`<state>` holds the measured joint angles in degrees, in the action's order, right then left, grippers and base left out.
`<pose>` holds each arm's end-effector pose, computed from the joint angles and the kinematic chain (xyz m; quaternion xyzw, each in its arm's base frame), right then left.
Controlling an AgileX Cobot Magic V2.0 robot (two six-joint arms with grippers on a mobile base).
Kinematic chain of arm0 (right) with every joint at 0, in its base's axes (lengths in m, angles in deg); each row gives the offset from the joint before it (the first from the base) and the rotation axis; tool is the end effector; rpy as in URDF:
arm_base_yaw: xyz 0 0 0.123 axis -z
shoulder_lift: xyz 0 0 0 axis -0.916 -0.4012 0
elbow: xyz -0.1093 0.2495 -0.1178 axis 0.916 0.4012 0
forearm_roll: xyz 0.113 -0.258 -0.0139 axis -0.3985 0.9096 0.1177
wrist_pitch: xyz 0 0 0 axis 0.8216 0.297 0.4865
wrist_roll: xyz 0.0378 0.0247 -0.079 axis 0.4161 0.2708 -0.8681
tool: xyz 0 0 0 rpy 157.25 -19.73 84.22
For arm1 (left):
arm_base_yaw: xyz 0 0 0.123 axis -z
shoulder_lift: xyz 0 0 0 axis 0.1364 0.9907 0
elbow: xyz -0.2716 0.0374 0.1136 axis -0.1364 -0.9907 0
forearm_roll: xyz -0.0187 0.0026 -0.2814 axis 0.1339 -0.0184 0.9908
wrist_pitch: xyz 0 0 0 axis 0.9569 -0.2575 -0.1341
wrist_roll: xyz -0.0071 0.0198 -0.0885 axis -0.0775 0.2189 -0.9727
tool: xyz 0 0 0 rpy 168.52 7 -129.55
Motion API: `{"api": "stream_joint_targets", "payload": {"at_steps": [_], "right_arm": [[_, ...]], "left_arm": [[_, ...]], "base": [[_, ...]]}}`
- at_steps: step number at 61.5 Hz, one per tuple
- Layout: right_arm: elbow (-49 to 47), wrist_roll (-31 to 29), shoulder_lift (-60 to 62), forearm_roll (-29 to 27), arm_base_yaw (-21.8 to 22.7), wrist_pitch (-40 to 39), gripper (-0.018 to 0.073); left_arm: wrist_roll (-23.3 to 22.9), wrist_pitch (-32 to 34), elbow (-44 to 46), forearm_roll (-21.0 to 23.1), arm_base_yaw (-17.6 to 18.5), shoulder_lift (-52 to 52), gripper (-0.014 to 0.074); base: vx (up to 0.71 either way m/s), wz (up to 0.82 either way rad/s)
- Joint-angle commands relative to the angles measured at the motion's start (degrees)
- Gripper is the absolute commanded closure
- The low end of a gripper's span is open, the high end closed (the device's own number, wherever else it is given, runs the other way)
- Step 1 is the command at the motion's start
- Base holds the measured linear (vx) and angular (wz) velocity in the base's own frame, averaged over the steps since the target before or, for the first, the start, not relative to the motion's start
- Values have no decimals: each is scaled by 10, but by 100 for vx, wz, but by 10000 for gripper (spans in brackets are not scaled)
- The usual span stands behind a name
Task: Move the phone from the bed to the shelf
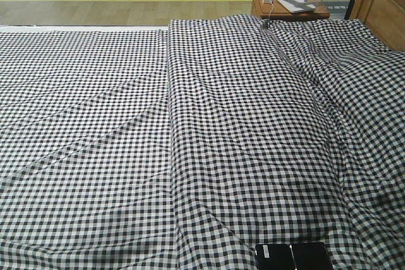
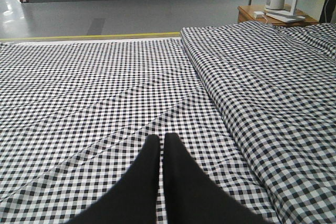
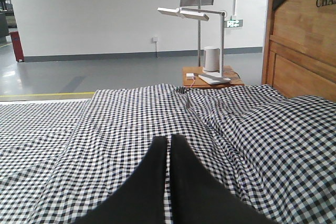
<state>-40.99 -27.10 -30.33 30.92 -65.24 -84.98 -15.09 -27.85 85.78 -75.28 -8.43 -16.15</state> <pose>0.0758 -0.0017 0.1974 0.0239 0.7059 0.0090 0.7078 0.0734 -0.0025 0.1772 0.0119 0.7746 -0.0070 0.6323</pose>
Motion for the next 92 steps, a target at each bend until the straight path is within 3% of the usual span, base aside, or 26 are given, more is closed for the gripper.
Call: {"api": "stream_joint_targets", "payload": {"at_steps": [1, 92], "right_arm": [[3, -5, 4, 7, 3, -42, 564], [3, -5, 4, 7, 3, -42, 564]], "left_arm": [[-2, 42, -1, 4, 2, -3, 596], [-2, 42, -1, 4, 2, -3, 596]], "base": [[0, 0], [0, 0]]}}
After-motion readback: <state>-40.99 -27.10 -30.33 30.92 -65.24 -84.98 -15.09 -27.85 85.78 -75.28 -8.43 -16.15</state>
